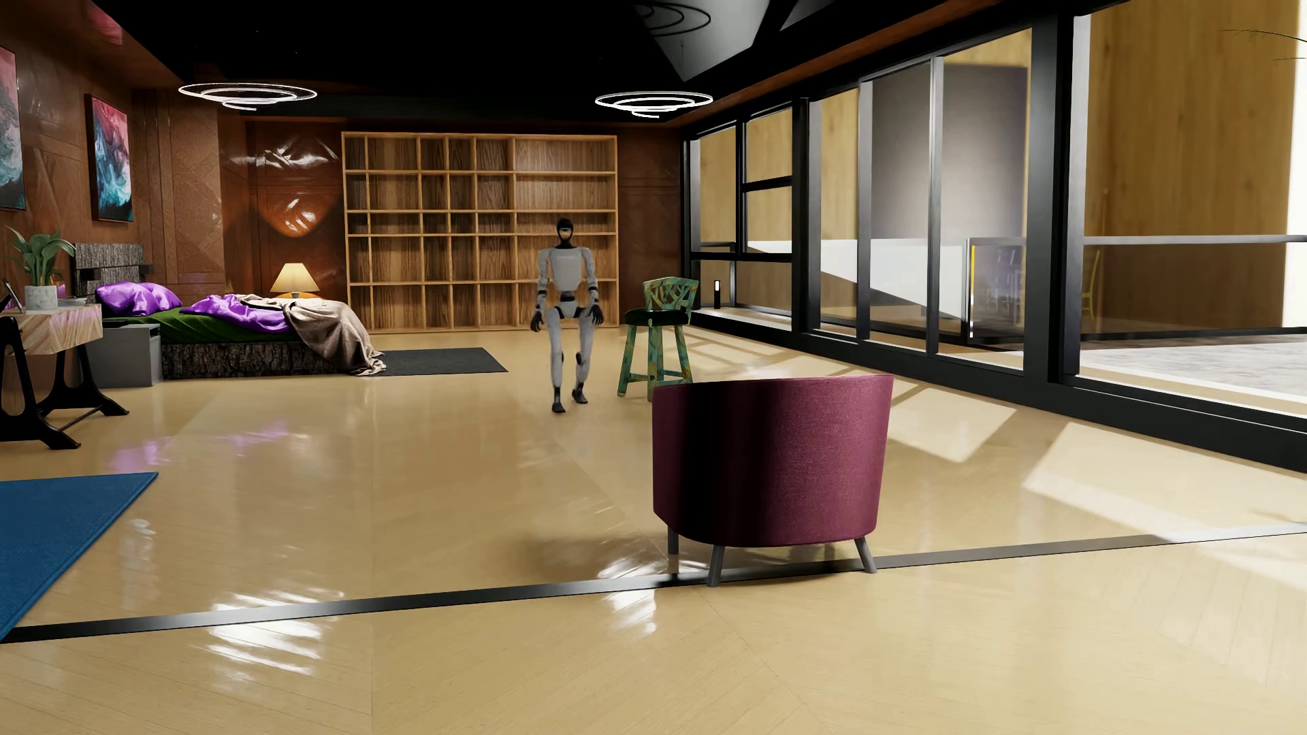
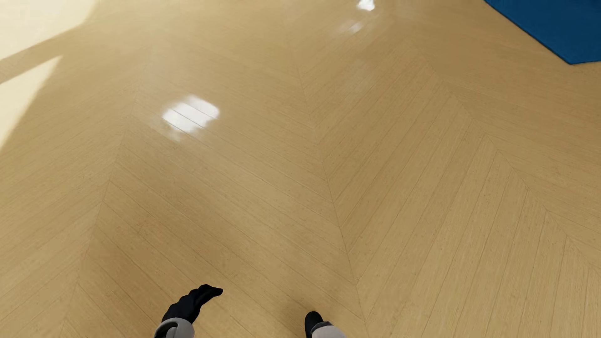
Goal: Move towards the armchair
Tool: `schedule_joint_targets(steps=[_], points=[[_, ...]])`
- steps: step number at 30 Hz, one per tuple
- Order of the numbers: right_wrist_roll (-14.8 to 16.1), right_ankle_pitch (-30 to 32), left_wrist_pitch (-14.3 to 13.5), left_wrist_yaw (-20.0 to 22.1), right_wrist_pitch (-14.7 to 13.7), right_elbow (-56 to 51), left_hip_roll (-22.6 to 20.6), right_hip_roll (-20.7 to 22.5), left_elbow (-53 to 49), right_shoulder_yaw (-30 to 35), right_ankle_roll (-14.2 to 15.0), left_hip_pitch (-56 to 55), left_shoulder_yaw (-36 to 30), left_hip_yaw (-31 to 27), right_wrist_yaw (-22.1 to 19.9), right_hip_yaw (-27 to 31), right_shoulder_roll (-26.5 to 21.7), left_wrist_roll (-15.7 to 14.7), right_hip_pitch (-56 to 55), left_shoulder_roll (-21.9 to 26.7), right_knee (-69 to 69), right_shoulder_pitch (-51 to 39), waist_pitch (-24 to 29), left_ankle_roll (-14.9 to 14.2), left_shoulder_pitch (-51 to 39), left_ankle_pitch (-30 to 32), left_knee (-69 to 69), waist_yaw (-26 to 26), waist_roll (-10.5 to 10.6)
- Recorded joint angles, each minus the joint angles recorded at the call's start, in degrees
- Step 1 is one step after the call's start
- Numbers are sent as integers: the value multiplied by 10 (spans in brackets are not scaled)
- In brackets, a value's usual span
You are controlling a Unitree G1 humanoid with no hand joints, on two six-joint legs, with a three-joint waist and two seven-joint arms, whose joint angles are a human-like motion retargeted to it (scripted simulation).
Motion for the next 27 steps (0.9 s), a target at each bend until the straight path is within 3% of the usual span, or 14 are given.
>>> schedule_joint_targets(steps=[2, 3, 5, 7, 9, 11, 14, 16, 18, 19, 21, 23, 25, 27], points=[[-31, -38, 13, 18, 54, 111, 48, 22, -9, -2, -18, -17, 20, -10, 35, -27, 12, -27, 40, -1, 19, -12, 2, 18, 30, 118, 103, -2, 23], [-41, -52, 17, 0, 60, 135, 83, 31, -3, -6, -25, -53, 6, -9, 49, -44, 18, -26, 65, 6, 11, -12, 3, 31, 36, 193, 190, 0, 35], [-45, -81, 9, -69, 30, 131, 170, 58, 1, -18, -36, -153, -50, -23, 38, -73, 34, 6, 113, 43, -8, -7, 7, 3, 37, 317, 372, 12, 62], [-74, -111, -4, -92, 20, 137, 160, 84, -29, 2, -49, -270, -70, -92, 17, -88, 42, 21, 163, 69, -22, -33, 14, -28, 59, 259, 500, 21, 82], [-121, -147, 2, -53, 32, 155, 147, 100, -53, 41, -57, -360, -35, -112, 38, -90, 44, -11, 203, 64, -18, -92, 20, -39, 100, 200, 516, 23, 90], [-133, -183, 30, -22, 5, 134, 135, 105, -47, 52, -63, -422, -5, -110, 43, -80, 46, -38, 238, 40, -13, -151, 21, -27, 125, 127, 426, 30, 90], [-93, -210, 52, -35, -66, 35, 106, 94, -9, 60, -65, -459, -1, -96, 15, -63, 41, -30, 299, 21, -43, -201, 15, -12, 127, 131, 153, 45, 79], [-54, -218, 52, -52, -100, -26, 74, 84, 12, 88, -64, -455, 1, -108, 4, -52, 30, -17, 339, 12, -74, -222, 9, -41, 128, 172, -45, 52, 67], [-30, -227, 46, -51, -103, -47, 63, 77, 17, 130, -62, -460, 14, -113, 1, -40, 20, -13, 368, -1, -76, -244, 2, -90, 141, 171, -102, 56, 57], [-28, -225, 45, -49, -95, -45, 59, 70, 22, 152, -59, -458, 19, -102, 6, -37, 13, -10, 382, -10, -74, -251, -1, -47, 145, 189, -83, 58, 52], [-32, -187, 51, -59, -73, -27, 46, 47, 39, 182, -55, -446, 22, -76, 13, -40, -1, 4, 412, -26, -49, -243, -8, -10, 143, 251, -36, 64, 37], [-24, -96, 54, -69, -39, 13, 18, 15, 56, 183, -51, -415, 28, -60, 22, -54, -7, 17, 414, -39, 17, -209, -16, 19, 131, 235, -7, 70, 14], [-33, 37, 51, -65, -3, 77, -13, -29, 57, 204, -1, -375, 42, -43, 62, -72, -13, 20, 360, -50, 162, -186, -25, 44, 117, 196, -3, 75, -9], [-92, 117, 46, -49, 17, 109, -39, -91, 44, 270, 47, -338, 55, -26, 102, -93, -34, 17, 272, -59, 327, -172, -27, 56, 91, 153, 6, 77, -28]])
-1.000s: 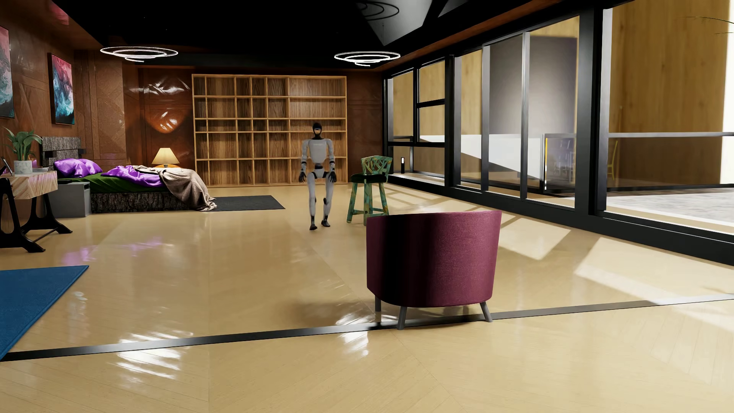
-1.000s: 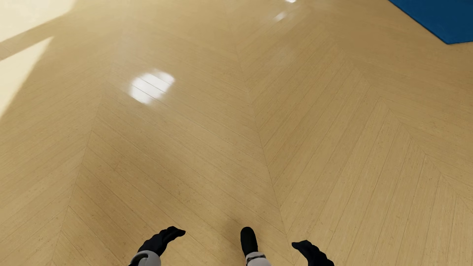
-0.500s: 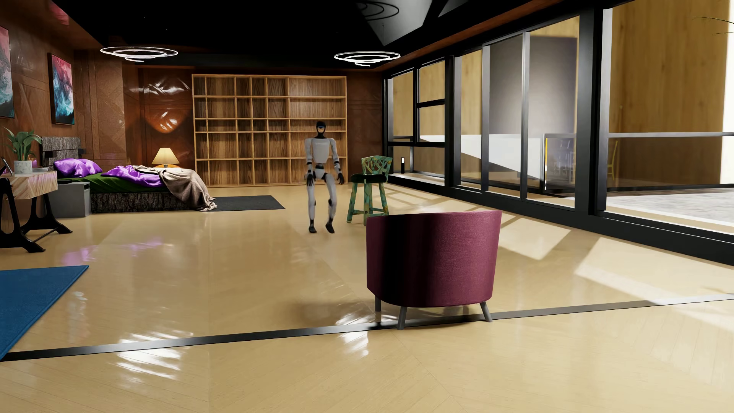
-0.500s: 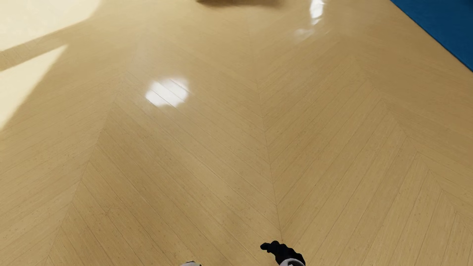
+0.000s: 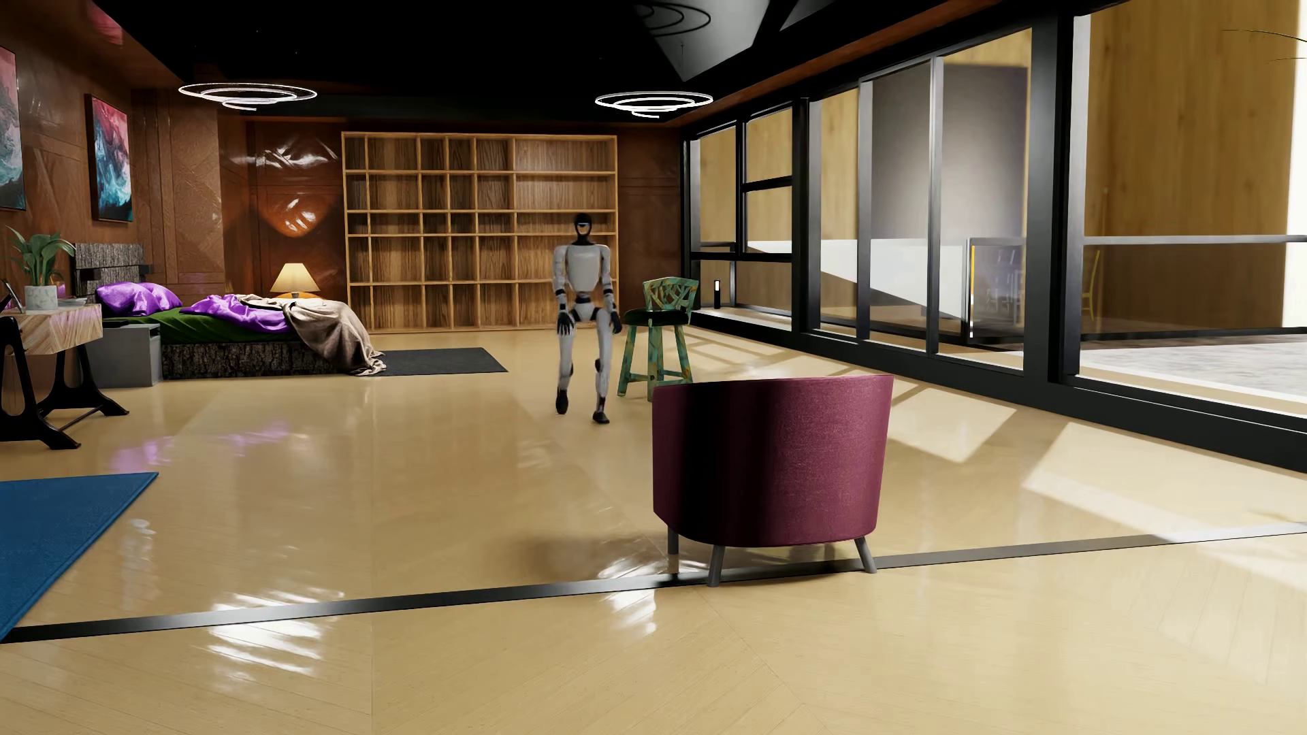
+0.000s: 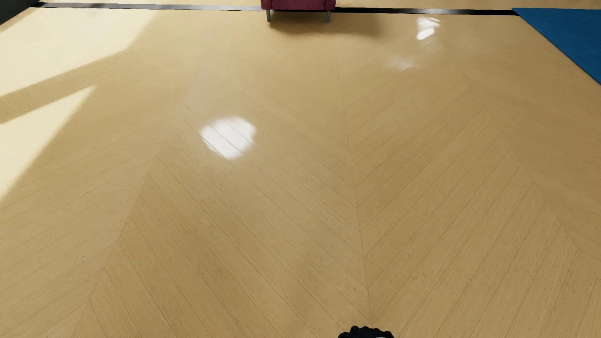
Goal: Move towards the armchair
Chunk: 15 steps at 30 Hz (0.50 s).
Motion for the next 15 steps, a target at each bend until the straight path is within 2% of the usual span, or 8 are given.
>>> schedule_joint_targets(steps=[1, 2, 4, 6, 8, 11, 13, 15], points=[[-11, -25, -15, 16, 8, -12, -12, -15, -1, 9, -12, 18, 3, 6, -7, 3, -11, -2, -50, 0, 69, 15, 2, 4, -8, -23, 8, -2, -8], [6, -56, -28, 29, 13, -31, -22, -18, -4, -8, -20, 37, 4, 10, -29, 10, -18, -3, -97, 3, 114, 32, 5, 7, -19, -44, 15, -5, -15], [80, -137, -45, 52, 1, -76, -36, -10, 4, -70, -35, 78, 5, 13, -66, 25, -24, -2, -180, 8, 130, 79, 13, 8, -53, -87, 27, -14, -22], [128, -215, -54, 58, -15, -104, -41, 9, 3, -99, -58, 124, 0, 9, -61, 34, -30, -2, -237, 14, 45, 110, 18, 5, -75, -123, 29, -28, -24], [124, -227, -59, 53, -17, -119, -41, 28, -5, -94, -63, 172, -18, 1, -54, 38, -35, -2, -261, 24, -132, 127, 19, -1, -91, -148, 12, -44, -21], [125, -160, -58, 43, -11, -127, -38, 57, -11, -115, -52, 248, -43, -14, -60, 52, -24, -3, -243, 37, -455, 155, 14, -9, -107, -163, -43, -65, -10], [113, -153, -54, 45, 9, -110, -40, 63, -15, -122, -40, 285, -50, -22, -95, 51, -16, -7, -252, 35, -478, 167, 13, -14, -104, -168, -37, -70, -4], [91, -99, -47, 47, 28, -63, -30, 77, -14, -115, -74, 317, -50, -32, -113, 49, -4, -12, -256, 34, -401, 169, 10, -24, -82, -150, -14, -72, 5]])
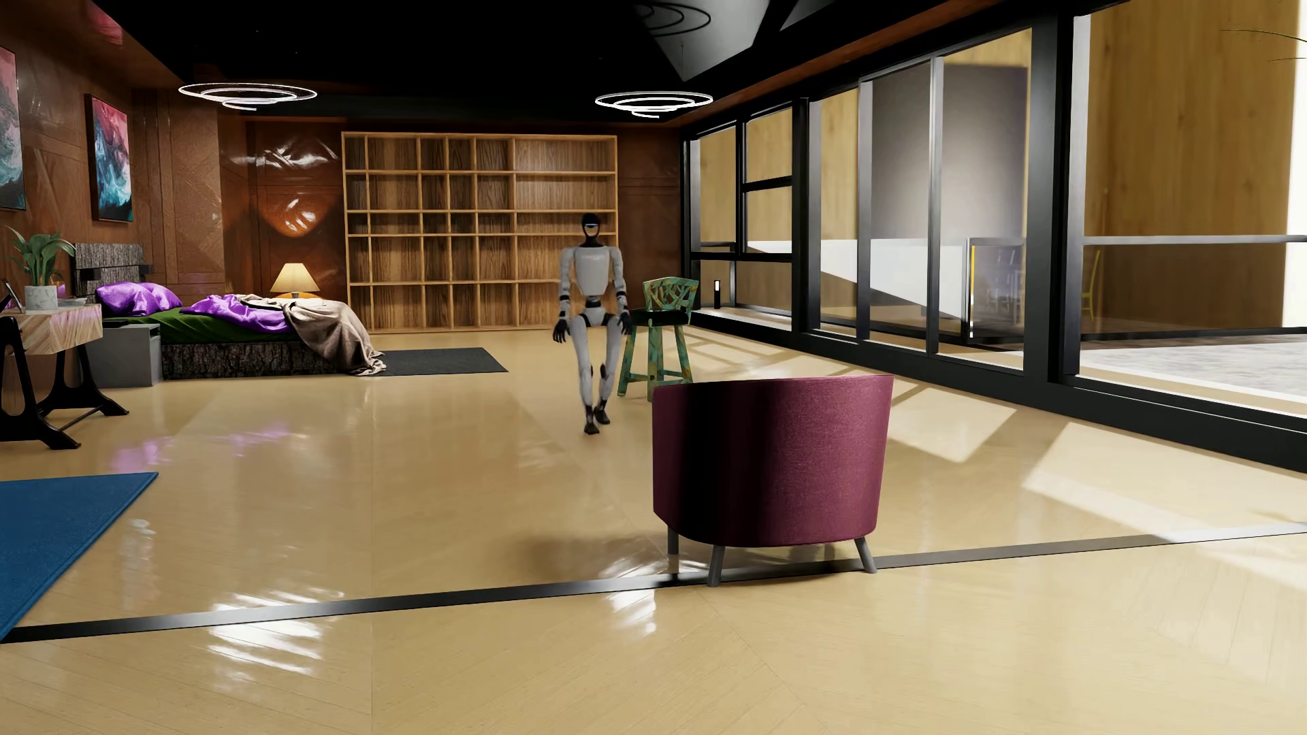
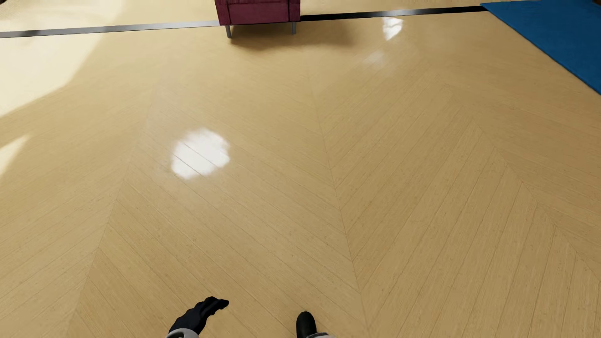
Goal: Move towards the armchair
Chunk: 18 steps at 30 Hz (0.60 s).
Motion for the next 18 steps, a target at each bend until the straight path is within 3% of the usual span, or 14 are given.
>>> schedule_joint_targets(steps=[2, 4, 6, 8, 10, 12, 14, 16, 18], points=[[-3, 0, 18, -7, 13, 44, 29, 21, 16, -13, -5, 8, 6, -8, 8, -12, 21, -3, 26, 0, 37, -4, -5, 0, 32, 78, 61, 0, 19], [2, -39, 37, -46, 4, 53, 84, 42, 45, -33, -14, -51, -7, -13, 13, -40, 40, 8, 68, 9, 40, -9, -6, -50, 54, 210, 220, 0, 41], [-2, -72, 22, -111, -28, 34, 157, 66, 50, -35, -20, -153, -52, -18, 12, -68, 51, 41, 110, 39, 32, -21, -3, -102, 63, 331, 402, 5, 63], [-20, -106, 6, -117, -58, 24, 183, 91, 17, -14, -30, -257, -62, -40, 13, -80, 49, 47, 149, 60, 31, -55, 2, -87, 82, 262, 512, 14, 82], [-41, -144, 17, -61, -65, 28, 193, 110, -20, 5, -36, -337, -15, -50, 18, -78, 46, 9, 186, 53, 43, -107, 7, -71, 114, 184, 516, 23, 93], [-38, -176, 33, -22, -64, 22, 178, 118, -40, 0, -39, -392, 27, -57, 14, -64, 46, -27, 226, 37, 45, -152, 8, -49, 132, 115, 419, 36, 96], [-25, -197, 41, -20, -71, 4, 159, 117, -44, -4, -38, -417, 34, -54, 9, -47, 46, -32, 267, 30, 31, -187, 5, -31, 132, 103, 250, 50, 92], [-21, -207, 41, -35, -88, -23, 138, 113, -42, 13, -37, -421, 32, -43, 5, -32, 41, -23, 311, 28, 4, -209, 1, -45, 126, 141, 56, 60, 87], [-42, -220, 44, -47, -110, -49, 118, 111, -42, 61, -37, -417, 39, -44, -7, -19, 29, -16, 348, 23, -6, -218, -3, -95, 123, 151, -86, 68, 82]])
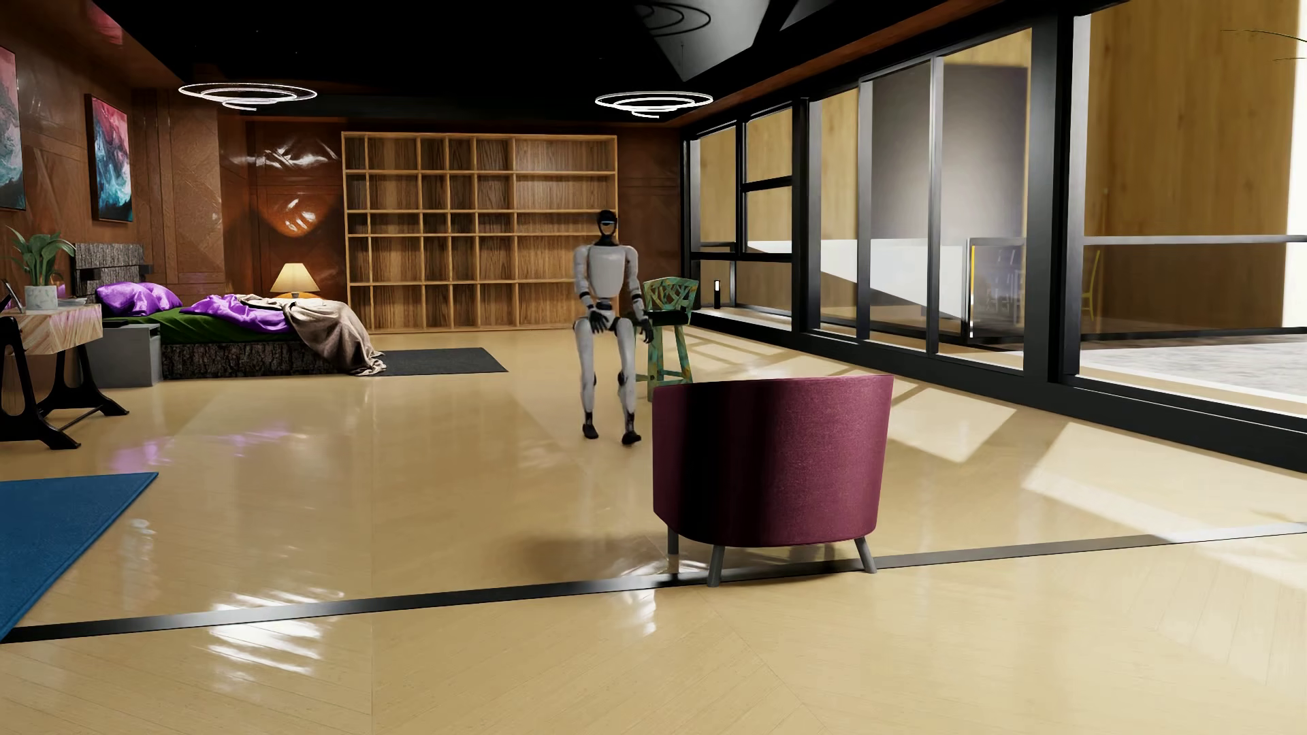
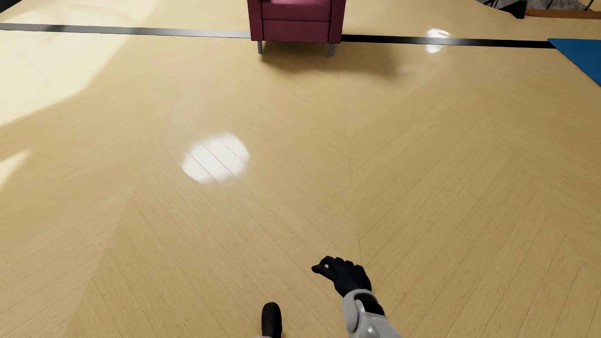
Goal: Move towards the armchair
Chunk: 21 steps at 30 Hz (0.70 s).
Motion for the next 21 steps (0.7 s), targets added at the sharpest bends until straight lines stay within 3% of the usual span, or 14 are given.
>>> schedule_joint_targets(steps=[1, 3, 5, 7, 8, 9, 10, 11, 13, 14, 16, 18, 21], points=[[-9, -6, 1, -6, -7, -8, -9, -2, 1, 22, 2, -2, 4, -1, -9, 4, -6, 4, 17, -4, 4, 3, -1, -8, -1, 16, -11, 4, -2], [-9, 4, 4, -17, -3, -5, -33, -13, 8, 43, 8, -10, 8, -9, -30, 9, -14, 12, 58, -16, 18, 25, -6, 61, -3, 74, 62, 11, -11], [0, 69, 9, -13, 35, 33, -49, -33, 21, 34, 38, 2, 18, 7, -50, 14, -8, 20, 78, -31, 63, 57, -11, 107, -1, 72, 127, 16, -26], [12, 186, 18, -8, 80, 82, -70, -64, 35, 14, 120, 37, 36, 34, -35, 33, -2, 19, 31, -52, 199, 82, -12, 128, -5, 30, 139, 20, -47], [2, 244, 17, -9, 88, 97, -79, -82, 40, 23, 175, 59, 40, 52, -19, 38, -9, 19, -17, -60, 296, 86, -11, 129, -7, 11, 134, 22, -57], [-15, 291, 11, -11, 81, 100, -87, -105, 44, 42, 178, 81, 37, 70, 2, 34, -25, 23, -70, -64, 387, 89, -9, 129, -11, -6, 128, 23, -66], [-24, 281, 3, -12, 63, 89, -97, -130, 51, 55, 182, 106, 27, 83, 23, 26, -43, 30, -121, -62, 459, 96, -7, 130, -19, -21, 120, 22, -75], [-17, 247, -1, -13, 43, 66, -108, -150, 58, 53, 163, 130, 12, 91, 43, 24, -62, 41, -171, -58, 511, 107, -5, 130, -31, -36, 114, 18, -83], [26, 176, -18, -2, 23, 9, -132, -177, 86, 16, 106, 176, -5, 92, 59, 19, -94, 61, -257, -48, 539, 144, 0, 130, -59, -66, 113, 4, -95], [47, 130, -20, 2, 27, -15, -142, -179, 93, -9, 88, 198, -5, 87, 56, 23, -101, 65, -290, -46, 512, 162, 2, 130, -77, -79, 113, -4, -100], [79, 83, -24, 17, 56, -43, -156, -174, 84, -53, 70, 242, -6, 71, 39, 27, -93, 60, -336, -46, 389, 187, 4, 128, -109, -99, 106, -21, -104], [92, 103, -37, 33, 77, -38, -163, -174, 71, -76, 48, 285, -12, 56, 27, 10, -81, 53, -354, -41, 203, 193, 2, 126, -132, -108, 83, -35, -105], [77, 154, -56, 37, 82, -10, -167, -165, 42, -75, 69, 346, -28, 26, 34, -30, -68, 34, -340, -36, -65, 199, -3, 119, -155, -107, 46, -50, -102]])
